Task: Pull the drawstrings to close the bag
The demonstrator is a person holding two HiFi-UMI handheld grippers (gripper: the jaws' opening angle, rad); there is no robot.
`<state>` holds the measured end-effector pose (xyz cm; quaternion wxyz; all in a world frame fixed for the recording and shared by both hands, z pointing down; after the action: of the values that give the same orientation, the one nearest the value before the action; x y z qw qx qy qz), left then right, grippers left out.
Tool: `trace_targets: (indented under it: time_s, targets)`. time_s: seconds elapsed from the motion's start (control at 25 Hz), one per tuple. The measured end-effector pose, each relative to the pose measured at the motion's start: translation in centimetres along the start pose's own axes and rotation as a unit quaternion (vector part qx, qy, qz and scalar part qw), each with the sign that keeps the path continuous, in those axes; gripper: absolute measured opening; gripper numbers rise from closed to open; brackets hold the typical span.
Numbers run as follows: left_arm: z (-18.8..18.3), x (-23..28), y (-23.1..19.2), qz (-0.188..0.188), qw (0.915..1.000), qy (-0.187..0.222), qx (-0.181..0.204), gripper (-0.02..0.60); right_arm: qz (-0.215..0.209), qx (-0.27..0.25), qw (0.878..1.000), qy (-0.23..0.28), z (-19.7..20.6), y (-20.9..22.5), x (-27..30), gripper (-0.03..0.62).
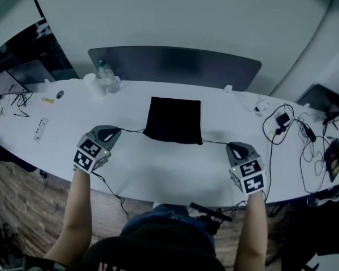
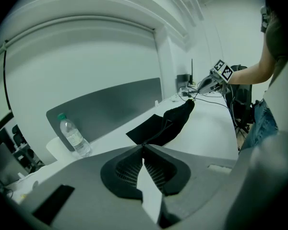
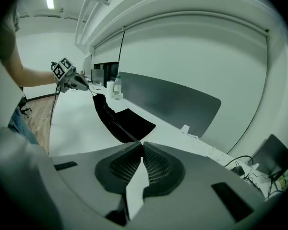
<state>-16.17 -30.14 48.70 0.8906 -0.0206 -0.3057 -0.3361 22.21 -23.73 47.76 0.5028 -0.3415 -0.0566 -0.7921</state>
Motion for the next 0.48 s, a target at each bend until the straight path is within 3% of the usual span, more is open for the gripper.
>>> trace_targets:
  time_s: [0.48]
  targets:
    - [-0.7, -1.6, -2.7, -0.044, 0.9983, 0.019, -0.033, 0.010, 0.049, -0.001, 0.998, 0.025, -1.9, 2.3, -1.2, 0.007]
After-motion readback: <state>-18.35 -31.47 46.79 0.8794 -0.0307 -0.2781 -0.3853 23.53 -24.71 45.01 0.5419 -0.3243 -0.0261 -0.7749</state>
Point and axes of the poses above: the fingertips, and each gripper's own axes: x forward along the fingers, y to its right, z out of its underside, the point moved 2 cm from there along -x, backward along the fingers, and after that the axes turned 2 degrees about z, right-handed, at the moved point
